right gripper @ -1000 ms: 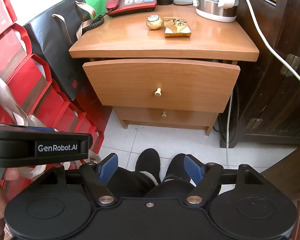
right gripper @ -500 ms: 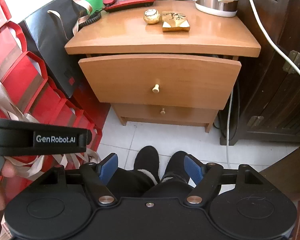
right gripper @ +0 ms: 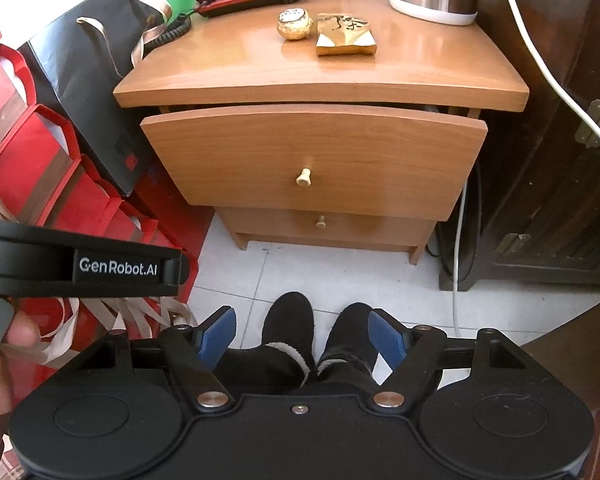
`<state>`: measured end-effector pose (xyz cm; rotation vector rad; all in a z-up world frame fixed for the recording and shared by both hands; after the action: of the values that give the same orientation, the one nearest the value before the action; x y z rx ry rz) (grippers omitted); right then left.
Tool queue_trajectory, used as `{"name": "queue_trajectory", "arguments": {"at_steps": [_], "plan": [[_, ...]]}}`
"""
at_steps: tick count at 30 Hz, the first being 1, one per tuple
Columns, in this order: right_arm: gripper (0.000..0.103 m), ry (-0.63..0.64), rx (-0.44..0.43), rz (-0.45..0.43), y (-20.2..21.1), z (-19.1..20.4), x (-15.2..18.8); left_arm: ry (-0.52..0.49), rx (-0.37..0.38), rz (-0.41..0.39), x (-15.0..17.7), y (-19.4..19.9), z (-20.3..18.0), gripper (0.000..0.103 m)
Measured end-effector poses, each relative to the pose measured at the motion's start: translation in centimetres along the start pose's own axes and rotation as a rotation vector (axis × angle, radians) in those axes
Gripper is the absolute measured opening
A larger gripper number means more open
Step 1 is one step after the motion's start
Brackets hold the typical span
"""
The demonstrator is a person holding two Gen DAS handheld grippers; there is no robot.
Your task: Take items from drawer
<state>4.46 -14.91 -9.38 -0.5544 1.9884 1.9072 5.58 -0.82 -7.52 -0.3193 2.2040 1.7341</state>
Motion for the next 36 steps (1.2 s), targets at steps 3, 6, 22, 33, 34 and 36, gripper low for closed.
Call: {"name": "queue_trajectory", "arguments": {"at_steps": [3, 6, 22, 33, 34, 36], "plan": [[0.071, -0.003, -0.001, 0.007, -0.5, -0.2, -0.3, -0.006, -0.007, 0.008, -0.6, -0.5, -0.1, 0.064], [0.071, -0.003, 0.000, 0.015, -1.0, -0.4, -0.6, -0.011, -0.006, 0.020, -2.1, -1.6, 0.0, 0.064], [0.071, -0.015, -0.008, 0.056, -3.7, -1.3, -1.6, -0.010, 0.025, 0.076, -6.9, -7.4, -0.2, 0.064], [0.071, -0.032, -0.021, 0.078, -5.0, -2.0, -2.0, -0.013, 0.038, 0.107, -9.4, -11.0, -1.0, 0.063], [0.071, -0.033, -0.019, 0.080, -5.1, -2.0, -2.1, -0.012, 0.039, 0.107, -9.6, -11.2, -1.0, 0.063], [0.071, -0.032, -0.018, 0.082, -5.4, -2.1, -2.3, -0.009, 0.042, 0.108, -9.9, -11.5, -1.0, 0.063]]}}
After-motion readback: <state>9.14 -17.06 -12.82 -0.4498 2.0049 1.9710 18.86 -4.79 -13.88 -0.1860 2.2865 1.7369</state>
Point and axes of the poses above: each gripper's, at about its wrist camera, not at the fingertips, and y roughly against the way its jaws point, z to its left, x to its underside, the point moved 6 cm from there along -y, roughly the way its jaws point, and after that the axes turned 12 degrees about x, right-handed, at the moved point
